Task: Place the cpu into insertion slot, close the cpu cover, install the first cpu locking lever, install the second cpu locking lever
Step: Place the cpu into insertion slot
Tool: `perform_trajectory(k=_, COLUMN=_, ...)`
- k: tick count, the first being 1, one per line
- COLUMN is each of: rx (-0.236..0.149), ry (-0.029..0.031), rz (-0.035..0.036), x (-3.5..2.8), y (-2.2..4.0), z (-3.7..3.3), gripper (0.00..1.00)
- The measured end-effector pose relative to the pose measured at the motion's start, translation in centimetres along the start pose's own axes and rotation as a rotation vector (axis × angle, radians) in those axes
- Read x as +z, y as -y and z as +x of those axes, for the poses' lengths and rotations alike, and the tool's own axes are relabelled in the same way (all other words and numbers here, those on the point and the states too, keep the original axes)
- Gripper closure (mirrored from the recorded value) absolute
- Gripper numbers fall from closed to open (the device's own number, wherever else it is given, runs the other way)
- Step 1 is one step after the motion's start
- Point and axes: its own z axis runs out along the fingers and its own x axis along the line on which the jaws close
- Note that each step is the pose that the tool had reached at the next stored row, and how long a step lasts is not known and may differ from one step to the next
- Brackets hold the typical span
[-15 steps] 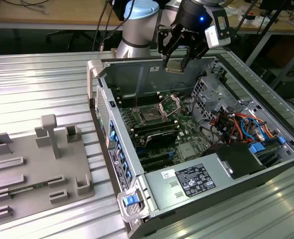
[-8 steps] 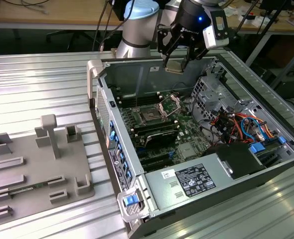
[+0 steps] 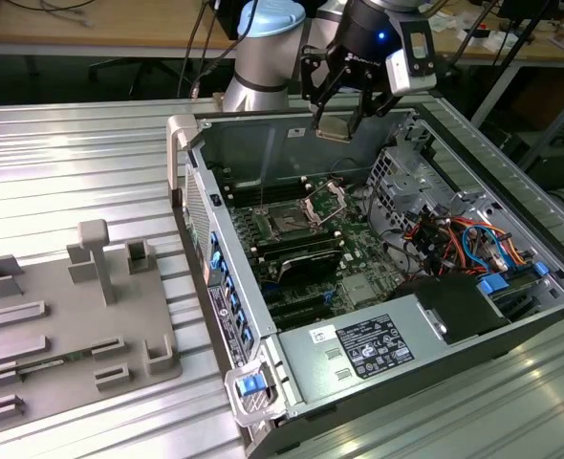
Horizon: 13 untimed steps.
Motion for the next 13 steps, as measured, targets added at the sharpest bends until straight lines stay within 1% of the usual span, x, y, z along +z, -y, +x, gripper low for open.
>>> perform_trajectory(k=3, rx=0.011, ry=0.001, rz=-0.0002, x=0.01, y=0.04, z=0.1, gripper=0.45)
perform_trajectory(k=13, rx=0.077, ry=0.0069, rz=-0.0014, x=0.05, y=0.12, z=0.27, gripper=0.45)
